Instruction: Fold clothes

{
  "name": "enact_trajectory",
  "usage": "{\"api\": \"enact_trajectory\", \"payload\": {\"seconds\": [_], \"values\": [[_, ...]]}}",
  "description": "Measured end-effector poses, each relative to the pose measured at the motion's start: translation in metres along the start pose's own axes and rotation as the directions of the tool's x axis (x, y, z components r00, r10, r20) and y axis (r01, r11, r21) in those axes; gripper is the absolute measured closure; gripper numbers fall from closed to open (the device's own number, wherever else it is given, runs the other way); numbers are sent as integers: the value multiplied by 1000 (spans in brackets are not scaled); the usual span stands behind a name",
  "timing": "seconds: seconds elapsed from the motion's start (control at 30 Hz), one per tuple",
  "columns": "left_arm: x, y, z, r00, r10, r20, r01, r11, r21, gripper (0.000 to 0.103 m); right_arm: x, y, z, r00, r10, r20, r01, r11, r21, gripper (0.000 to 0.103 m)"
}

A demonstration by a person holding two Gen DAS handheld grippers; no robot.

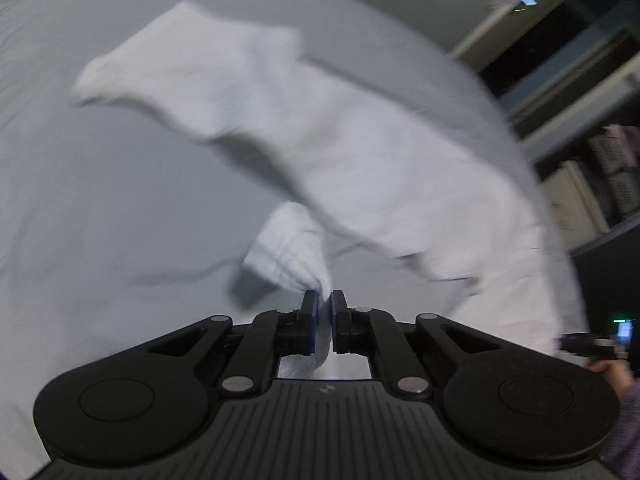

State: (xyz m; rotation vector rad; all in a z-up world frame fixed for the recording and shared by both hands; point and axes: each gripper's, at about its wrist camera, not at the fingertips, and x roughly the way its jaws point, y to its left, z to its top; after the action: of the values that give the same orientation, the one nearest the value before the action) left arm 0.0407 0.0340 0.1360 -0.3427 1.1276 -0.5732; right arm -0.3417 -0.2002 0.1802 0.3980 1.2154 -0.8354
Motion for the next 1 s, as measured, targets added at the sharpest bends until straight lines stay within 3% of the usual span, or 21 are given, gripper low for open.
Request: {"api": "enact_trajectory", "payload": {"seconds": [0.07,0.27,0.33,0.37,0.5,0.63,0.8,1.0], "values": [[5,-18,9,999,-41,-9,41,999,18,97,0,-1,0,1000,3,1,-3,1000,-1,88],[61,-58,20,994,-75,-84,82,993,85,95,0,-2,-1,1000,10,3,-10,1000,5,88],[81,-65,19,993,-42,-113,56,991,122,90,0,-1,-1,1000,10,2,-10,1000,2,88],[87,-66,19,992,-27,-123,43,990,137,82,-1,-1,0,1000,11,1,-11,1000,-1,88],[81,-61,15,994,31,-102,-9,976,218,69,1,-3,1,1000,20,-5,-20,1000,-4,87],[57,-38,23,992,114,-53,-99,967,235,68,2,-3,2,1000,24,-7,-24,1000,-10,87],[56,-6,20,967,243,-75,-218,945,245,68,4,-6,2,999,33,-8,-33,999,-4,87],[79,16,5,954,270,-130,-238,946,219,68,3,-8,2,999,39,-7,-39,999,-1,85]]}}
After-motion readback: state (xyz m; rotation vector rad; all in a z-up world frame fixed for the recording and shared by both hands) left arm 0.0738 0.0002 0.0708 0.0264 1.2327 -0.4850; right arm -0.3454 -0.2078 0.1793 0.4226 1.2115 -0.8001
